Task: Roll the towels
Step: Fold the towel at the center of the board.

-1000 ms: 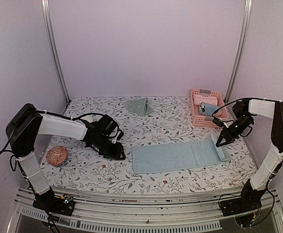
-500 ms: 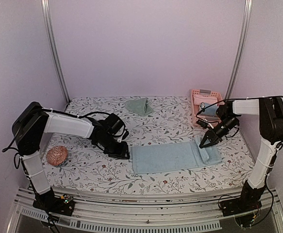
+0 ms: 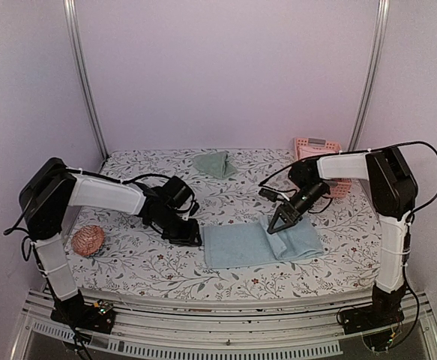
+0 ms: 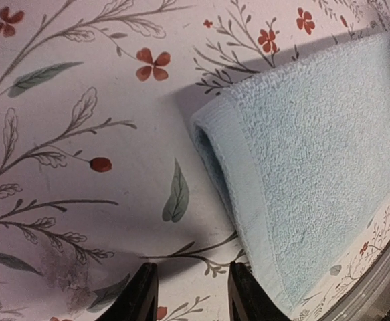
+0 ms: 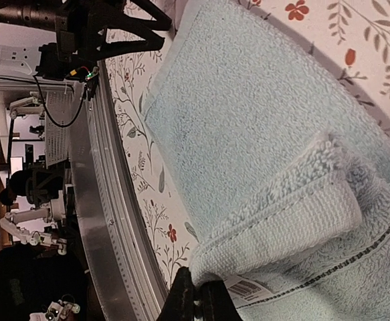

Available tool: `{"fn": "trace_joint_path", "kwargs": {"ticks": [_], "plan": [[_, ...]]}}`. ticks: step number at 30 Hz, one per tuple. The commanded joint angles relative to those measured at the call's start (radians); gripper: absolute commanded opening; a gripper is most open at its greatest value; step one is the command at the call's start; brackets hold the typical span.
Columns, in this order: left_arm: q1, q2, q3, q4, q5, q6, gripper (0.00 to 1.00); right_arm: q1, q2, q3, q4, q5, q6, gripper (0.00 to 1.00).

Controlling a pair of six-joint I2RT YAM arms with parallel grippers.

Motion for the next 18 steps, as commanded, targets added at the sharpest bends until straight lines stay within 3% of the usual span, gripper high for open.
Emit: {"fn": "trace_joint_path", "kwargs": {"ticks": [1, 12, 18], "plan": [[-0.016, -0.002, -0.058, 0.007, 0.014, -0.042, 0.39, 0.071, 0.055, 0.061, 0.048, -0.075, 0.048, 0.02], [-0.018, 0.002, -0.121, 0.087, 0.068, -0.078, 0.34, 0.232, 0.167, 0.217, 0.074, -0.144, 0.148, 0.02], [-0.021, 0.0, -0.143, 0.126, 0.08, -0.095, 0.31, 0.293, 0.22, 0.284, 0.133, -0.103, 0.232, 0.02]]}}
